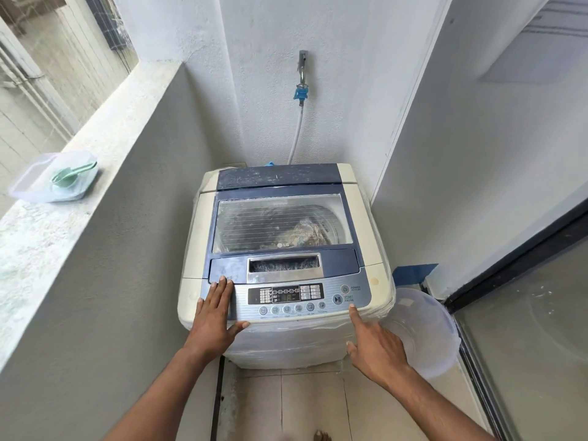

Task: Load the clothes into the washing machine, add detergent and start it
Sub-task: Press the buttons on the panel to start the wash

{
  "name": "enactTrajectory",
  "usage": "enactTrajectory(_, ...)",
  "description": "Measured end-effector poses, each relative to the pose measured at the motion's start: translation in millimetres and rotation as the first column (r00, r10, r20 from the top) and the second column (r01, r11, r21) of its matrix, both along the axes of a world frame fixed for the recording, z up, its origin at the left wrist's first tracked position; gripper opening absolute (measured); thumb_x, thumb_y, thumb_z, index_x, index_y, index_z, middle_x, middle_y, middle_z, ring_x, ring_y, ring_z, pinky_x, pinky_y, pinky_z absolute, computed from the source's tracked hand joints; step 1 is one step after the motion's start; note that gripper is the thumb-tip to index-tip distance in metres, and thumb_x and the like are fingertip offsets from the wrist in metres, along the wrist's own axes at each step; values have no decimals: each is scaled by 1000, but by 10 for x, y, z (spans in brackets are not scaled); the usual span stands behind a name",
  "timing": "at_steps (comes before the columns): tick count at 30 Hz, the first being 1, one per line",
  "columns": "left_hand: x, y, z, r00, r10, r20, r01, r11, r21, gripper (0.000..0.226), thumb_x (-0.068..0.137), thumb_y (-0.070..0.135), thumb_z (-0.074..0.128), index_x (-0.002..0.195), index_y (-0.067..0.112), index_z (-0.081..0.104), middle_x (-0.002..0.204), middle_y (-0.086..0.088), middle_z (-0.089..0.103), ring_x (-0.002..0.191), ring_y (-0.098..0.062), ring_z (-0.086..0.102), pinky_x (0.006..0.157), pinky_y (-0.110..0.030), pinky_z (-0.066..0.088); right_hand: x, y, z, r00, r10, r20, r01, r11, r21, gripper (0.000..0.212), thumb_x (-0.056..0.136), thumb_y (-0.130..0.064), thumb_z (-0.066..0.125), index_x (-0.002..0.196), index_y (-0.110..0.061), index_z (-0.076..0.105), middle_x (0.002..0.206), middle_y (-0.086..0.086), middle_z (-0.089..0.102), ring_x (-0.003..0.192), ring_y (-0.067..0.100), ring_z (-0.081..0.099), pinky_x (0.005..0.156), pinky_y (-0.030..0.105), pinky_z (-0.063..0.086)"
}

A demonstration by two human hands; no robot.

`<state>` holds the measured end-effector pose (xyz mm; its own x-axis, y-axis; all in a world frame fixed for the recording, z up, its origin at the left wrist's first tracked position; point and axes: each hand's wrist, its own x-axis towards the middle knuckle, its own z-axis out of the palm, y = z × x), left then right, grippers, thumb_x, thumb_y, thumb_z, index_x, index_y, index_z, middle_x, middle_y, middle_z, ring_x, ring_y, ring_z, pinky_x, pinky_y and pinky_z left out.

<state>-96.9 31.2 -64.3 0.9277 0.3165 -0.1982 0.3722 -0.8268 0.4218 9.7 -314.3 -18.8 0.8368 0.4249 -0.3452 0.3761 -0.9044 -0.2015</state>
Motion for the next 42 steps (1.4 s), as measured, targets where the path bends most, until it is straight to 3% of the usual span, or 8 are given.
enactTrajectory(8,-54,45,-88,999,-24,25,22,999,50,103,92,78,42,165,30,-13,172,14,-23,159,-10,-22,132,-45,-1,-114,103,-188,995,-27,96,23,999,45,91,100,-46,53,166,-21,-3,104,-5,71,88,16,67,67,29,51)
enactTrajectory(13,-57,73,-172,997,-11,82,10,1000,15,104,85,90,22,166,34,-8,173,18,-18,159,-5,-20,130,-42,-2,-131,173,-318,986,-39,165,25,996,84,94,74,-34,88,153,-6,47,73,3,71,53,20,65,42,28,42)
enactTrajectory(16,-70,77,-185,995,8,104,-7,1000,-9,99,88,84,33,167,34,-2,174,18,-12,161,-5,-13,131,-48,6,-168,181,-427,979,-88,182,59,985,159,96,63,-22,94,148,-3,54,61,4,66,43,25,60,35,30,43)
enactTrajectory(22,-67,64,-215,991,41,124,-40,999,-14,98,87,80,39,167,36,5,174,21,-4,161,-4,-5,130,-47,10,-151,67,-649,952,-210,225,122,929,350,75,76,-11,79,148,-19,57,56,0,55,41,30,51,38,36,47)
enactTrajectory(26,-72,50,-235,987,66,144,-61,997,-37,99,84,78,45,167,37,10,174,23,0,161,-3,-1,129,-44,8,-155,63,-702,954,-236,184,130,881,456,63,84,-26,63,146,-19,59,53,-6,51,38,25,45,41,29,49)
enactTrajectory(35,-78,42,-304,981,74,182,-69,997,-38,98,85,76,49,166,39,10,174,22,4,162,-4,1,128,-27,-3,-222,236,-829,941,-331,74,228,779,584,61,85,-17,64,145,-12,59,49,-7,37,41,9,22,54,20,42)
enactTrajectory(39,-80,41,-302,979,67,191,-61,997,-36,97,85,75,50,166,39,10,174,22,2,161,-4,0,128,-22,-7,-248,290,-744,940,-340,-10,282,763,582,68,83,-20,63,150,-14,54,47,-8,38,35,14,30,52,22,43)
enactTrajectory(42,-86,48,-306,979,67,195,-60,997,-41,97,85,75,50,166,40,10,174,24,1,161,-3,-1,129,-33,-1,-259,290,-627,951,-303,-63,287,789,544,76,80,-25,67,154,-17,50,47,-12,42,33,14,37,53,23,45)
